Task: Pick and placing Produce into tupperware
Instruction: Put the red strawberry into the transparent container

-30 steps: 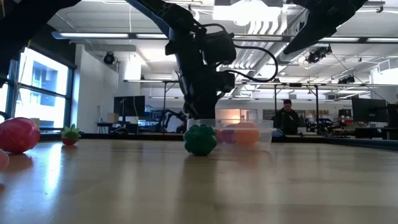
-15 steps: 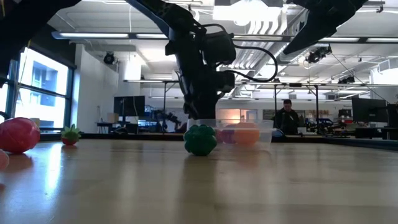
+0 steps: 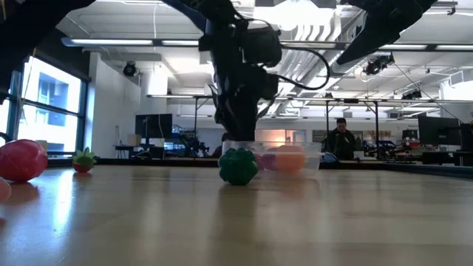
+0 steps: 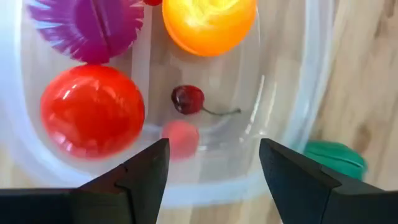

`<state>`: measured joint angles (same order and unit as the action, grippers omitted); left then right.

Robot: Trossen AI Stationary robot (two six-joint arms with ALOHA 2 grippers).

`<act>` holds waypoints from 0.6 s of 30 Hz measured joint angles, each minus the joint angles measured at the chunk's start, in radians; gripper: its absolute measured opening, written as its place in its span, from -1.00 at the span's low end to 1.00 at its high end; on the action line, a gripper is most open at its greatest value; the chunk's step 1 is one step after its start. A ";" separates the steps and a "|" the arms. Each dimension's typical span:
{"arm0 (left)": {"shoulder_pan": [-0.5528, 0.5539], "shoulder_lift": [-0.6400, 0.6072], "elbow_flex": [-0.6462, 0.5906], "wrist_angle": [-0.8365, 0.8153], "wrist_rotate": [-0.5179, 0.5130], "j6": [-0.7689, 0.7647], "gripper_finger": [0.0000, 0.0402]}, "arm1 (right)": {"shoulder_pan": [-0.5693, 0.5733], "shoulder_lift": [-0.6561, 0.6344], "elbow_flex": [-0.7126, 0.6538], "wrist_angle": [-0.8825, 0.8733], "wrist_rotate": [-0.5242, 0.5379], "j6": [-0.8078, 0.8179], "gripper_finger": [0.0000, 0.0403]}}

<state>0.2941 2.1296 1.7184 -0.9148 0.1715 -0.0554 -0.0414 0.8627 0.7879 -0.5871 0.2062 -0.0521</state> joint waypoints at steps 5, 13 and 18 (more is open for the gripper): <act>-0.001 -0.002 0.162 -0.210 -0.005 -0.027 0.13 | 0.000 0.000 0.000 0.000 0.000 0.000 -0.44; -0.003 -0.002 0.350 -0.545 -0.110 -0.085 0.10 | 0.000 0.000 0.000 0.000 0.000 0.000 -0.44; -0.032 -0.002 0.368 -0.656 -0.167 -0.091 0.10 | 0.000 0.000 0.000 0.000 0.000 0.000 -0.44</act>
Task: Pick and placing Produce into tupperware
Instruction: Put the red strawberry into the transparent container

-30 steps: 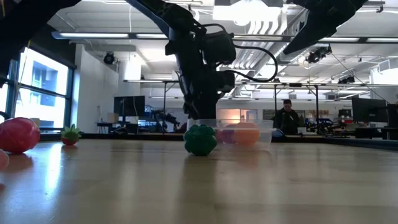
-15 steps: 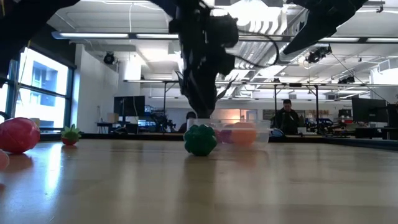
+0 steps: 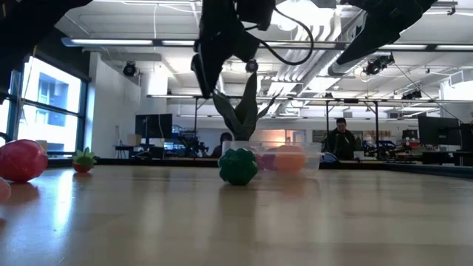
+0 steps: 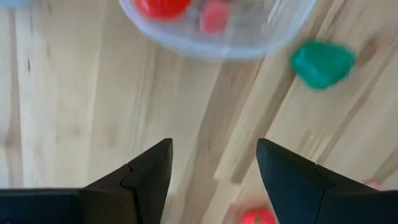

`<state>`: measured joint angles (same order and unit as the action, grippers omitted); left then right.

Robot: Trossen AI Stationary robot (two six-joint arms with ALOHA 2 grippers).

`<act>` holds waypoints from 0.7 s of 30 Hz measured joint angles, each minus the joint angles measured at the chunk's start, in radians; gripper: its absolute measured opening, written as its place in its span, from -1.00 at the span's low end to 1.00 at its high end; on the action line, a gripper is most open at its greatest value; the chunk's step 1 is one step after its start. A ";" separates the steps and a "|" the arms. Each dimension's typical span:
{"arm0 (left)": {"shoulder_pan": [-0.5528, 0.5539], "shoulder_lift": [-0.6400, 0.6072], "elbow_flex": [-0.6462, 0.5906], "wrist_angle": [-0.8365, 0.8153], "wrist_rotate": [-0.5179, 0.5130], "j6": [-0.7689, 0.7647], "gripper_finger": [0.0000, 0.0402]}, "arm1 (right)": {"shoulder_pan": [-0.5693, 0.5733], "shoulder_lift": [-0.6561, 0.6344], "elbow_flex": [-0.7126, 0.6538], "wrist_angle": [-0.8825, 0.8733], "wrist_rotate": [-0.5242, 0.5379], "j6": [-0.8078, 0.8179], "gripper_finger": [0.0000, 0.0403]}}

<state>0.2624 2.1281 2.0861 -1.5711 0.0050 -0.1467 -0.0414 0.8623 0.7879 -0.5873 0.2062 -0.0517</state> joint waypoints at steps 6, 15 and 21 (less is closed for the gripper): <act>-0.056 0.000 -0.010 0.000 -0.030 -0.003 0.10 | 0.000 0.000 0.000 0.000 0.000 0.000 -0.44; -0.138 -0.079 -0.136 0.002 -0.152 -0.055 0.10 | 0.000 0.000 0.000 0.000 0.000 0.000 -0.44; -0.138 -0.272 -0.397 -0.001 -0.232 -0.174 0.10 | 0.000 0.000 0.000 0.000 0.000 0.000 -0.44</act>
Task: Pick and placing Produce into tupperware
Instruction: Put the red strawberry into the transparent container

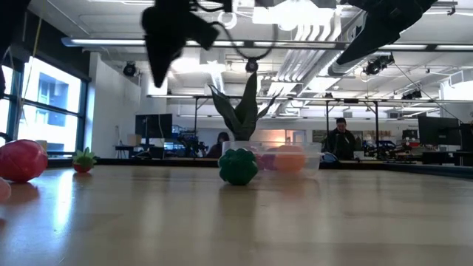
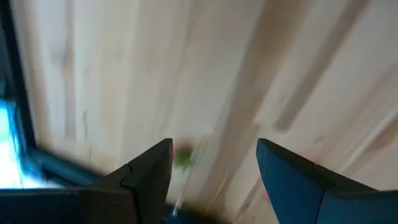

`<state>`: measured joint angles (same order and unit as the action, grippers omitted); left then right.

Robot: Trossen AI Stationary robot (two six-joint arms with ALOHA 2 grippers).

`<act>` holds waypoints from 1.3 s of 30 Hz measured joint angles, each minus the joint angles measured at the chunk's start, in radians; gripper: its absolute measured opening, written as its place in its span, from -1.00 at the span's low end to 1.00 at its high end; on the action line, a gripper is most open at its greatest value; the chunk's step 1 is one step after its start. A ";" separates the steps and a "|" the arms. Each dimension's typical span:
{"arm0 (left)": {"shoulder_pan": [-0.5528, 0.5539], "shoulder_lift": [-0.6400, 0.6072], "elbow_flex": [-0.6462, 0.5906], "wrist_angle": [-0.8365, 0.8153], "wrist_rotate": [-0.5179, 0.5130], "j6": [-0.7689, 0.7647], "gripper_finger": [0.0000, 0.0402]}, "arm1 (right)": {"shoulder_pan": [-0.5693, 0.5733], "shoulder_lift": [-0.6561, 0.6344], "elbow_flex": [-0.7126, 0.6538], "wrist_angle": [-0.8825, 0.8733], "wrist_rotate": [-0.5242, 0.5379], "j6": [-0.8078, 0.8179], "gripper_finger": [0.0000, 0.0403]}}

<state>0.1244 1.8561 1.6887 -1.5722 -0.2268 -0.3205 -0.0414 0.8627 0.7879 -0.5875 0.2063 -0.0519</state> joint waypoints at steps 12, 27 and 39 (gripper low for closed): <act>0.123 -0.468 -0.511 0.295 0.068 -0.389 0.10 | 0.000 0.000 0.000 0.000 0.000 0.000 -0.44; 0.297 -0.523 -0.707 0.298 0.109 0.025 0.10 | 0.000 0.000 0.000 0.000 0.000 0.000 -0.44; 0.365 -0.522 -0.793 0.350 0.102 0.037 0.10 | 0.000 0.000 0.000 0.001 0.000 0.000 -0.44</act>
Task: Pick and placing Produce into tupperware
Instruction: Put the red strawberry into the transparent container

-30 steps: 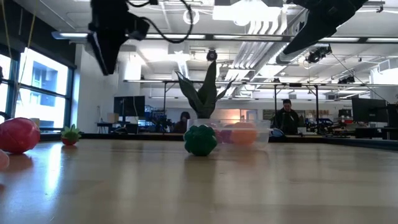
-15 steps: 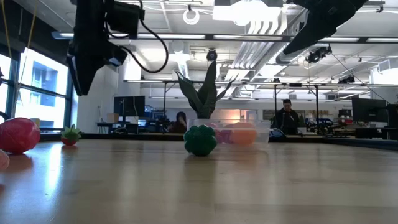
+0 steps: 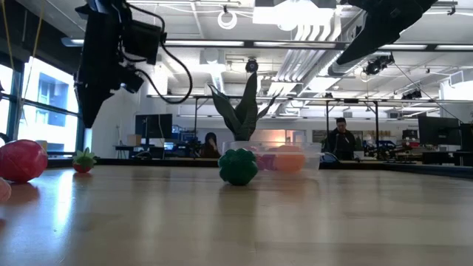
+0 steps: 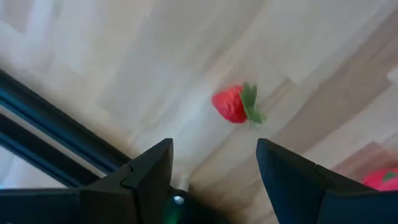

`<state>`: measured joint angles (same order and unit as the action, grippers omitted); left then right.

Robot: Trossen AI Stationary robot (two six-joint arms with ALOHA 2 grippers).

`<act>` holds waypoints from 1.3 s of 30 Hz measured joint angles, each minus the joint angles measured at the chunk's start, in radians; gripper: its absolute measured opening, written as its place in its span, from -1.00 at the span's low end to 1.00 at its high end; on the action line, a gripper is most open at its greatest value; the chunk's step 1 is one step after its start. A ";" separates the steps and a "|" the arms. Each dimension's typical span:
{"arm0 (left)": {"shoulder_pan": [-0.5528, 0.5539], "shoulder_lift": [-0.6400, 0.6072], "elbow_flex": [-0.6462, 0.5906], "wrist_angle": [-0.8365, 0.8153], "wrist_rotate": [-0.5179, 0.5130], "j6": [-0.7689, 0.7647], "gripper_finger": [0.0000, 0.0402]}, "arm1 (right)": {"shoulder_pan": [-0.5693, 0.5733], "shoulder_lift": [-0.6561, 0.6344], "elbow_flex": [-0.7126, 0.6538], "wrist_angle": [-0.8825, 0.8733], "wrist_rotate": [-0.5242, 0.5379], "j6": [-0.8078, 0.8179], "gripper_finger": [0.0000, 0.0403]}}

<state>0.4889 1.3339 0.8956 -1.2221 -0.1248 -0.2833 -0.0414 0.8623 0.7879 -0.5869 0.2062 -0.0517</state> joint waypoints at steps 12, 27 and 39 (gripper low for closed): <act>0.138 0.008 -0.128 0.141 0.167 -0.017 0.10 | 0.000 0.000 0.000 0.000 0.000 0.000 -0.44; 0.227 0.034 -0.160 0.240 0.302 -0.324 0.10 | 0.000 0.000 0.000 0.000 0.000 0.000 -0.44; 0.224 0.117 -0.160 0.267 0.291 -0.469 0.10 | 0.000 0.000 0.000 -0.001 0.000 0.000 -0.44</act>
<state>0.7132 1.4513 0.7361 -0.9553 0.1658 -0.7523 -0.0414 0.8627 0.7879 -0.5876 0.2062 -0.0521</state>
